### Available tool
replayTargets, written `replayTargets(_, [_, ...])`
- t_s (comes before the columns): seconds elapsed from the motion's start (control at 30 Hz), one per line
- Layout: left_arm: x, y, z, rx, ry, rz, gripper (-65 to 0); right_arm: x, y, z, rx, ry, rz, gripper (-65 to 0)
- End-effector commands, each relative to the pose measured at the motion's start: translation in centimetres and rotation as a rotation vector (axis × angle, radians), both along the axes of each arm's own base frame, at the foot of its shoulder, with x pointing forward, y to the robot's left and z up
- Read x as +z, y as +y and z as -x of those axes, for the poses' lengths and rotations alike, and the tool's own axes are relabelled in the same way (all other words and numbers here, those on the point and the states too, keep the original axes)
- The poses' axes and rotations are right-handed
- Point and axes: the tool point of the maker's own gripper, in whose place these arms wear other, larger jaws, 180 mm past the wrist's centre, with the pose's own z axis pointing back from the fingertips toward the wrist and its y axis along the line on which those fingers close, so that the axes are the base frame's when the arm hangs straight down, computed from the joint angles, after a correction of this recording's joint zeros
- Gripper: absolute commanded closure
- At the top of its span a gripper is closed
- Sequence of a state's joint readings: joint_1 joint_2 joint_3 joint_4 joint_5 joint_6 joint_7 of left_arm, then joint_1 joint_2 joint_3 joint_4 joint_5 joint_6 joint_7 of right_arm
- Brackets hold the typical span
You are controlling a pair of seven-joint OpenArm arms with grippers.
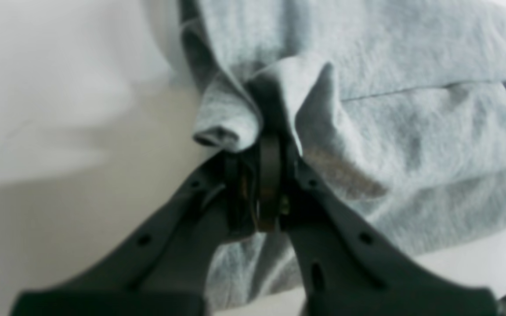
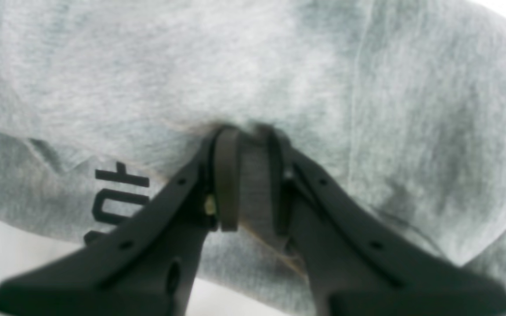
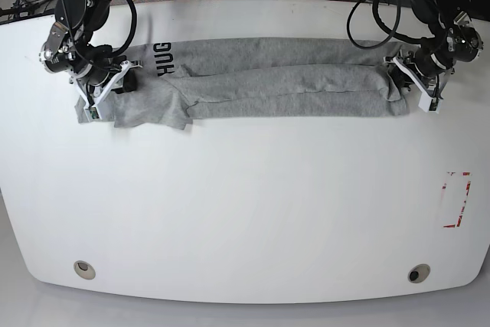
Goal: Fold the T-shirt properly
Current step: 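Release the hem and regrasp the folded strip's end with the left gripper, then fold the strip end with the left gripper toward the right gripper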
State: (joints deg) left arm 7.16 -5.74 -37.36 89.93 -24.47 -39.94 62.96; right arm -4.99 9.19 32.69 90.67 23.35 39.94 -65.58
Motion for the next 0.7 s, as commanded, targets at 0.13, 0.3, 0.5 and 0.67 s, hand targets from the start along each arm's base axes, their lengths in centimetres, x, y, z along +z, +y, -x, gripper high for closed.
replayTargets(0.13, [5.8,-1.1,-1.6,-0.09,-0.142,-0.135,0.0,0.5,-0.5,-0.3,-0.001,-0.016,0.011,-10.3])
replayTargets(0.3, [8.0,-4.9,-1.8,-0.199,-0.154,-0.183,0.0,0.4,-0.5,-0.2,-0.002,-0.011,0.017,-10.3])
replayTargets(0.5, [7.7,-11.2,-2.3,-0.336,-0.152,-0.088,0.0,0.2,-0.5,0.1,-0.002,-0.004,0.017,-10.3])
replayTargets(0.67, [8.2,-18.4,-2.3,-0.475,-0.189,0.032,0.0,0.2,-0.5,0.1,-0.002,-0.004,0.016,-10.3])
